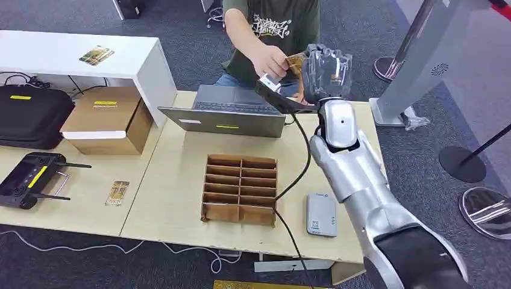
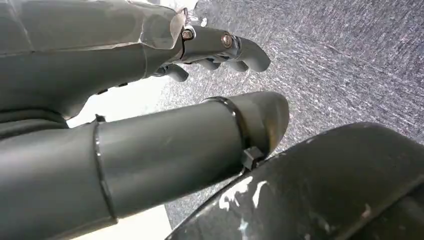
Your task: Pass the card to the sensor for recognition and then transmit it.
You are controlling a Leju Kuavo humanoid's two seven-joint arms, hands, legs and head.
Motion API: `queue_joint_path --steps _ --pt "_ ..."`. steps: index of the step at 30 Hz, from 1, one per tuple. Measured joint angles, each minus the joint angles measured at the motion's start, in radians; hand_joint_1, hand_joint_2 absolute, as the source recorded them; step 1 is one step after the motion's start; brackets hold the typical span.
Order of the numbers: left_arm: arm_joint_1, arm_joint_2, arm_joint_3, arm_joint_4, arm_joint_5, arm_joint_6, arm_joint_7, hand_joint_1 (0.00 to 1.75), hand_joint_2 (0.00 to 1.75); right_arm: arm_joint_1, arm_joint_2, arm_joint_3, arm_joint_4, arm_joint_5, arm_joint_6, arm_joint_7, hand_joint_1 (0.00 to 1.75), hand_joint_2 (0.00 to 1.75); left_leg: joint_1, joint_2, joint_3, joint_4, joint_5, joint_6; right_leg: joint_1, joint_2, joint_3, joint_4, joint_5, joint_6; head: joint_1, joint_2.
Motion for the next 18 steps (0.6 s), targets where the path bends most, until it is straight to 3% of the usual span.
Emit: queue_joint_path --steps 18 --pt "0.0 0.001 0.0 0.0 0.0 -0.003 0.002 0.0 0.0 -0.032 0.022 0.004 0.074 0.002 -0.005 0.015 1.75 1.75 0.0 0.0 0.0 0.0 0.0 0.0 0.0 0.0 0.0 0.0 0.0 0.0 0.0 0.0"
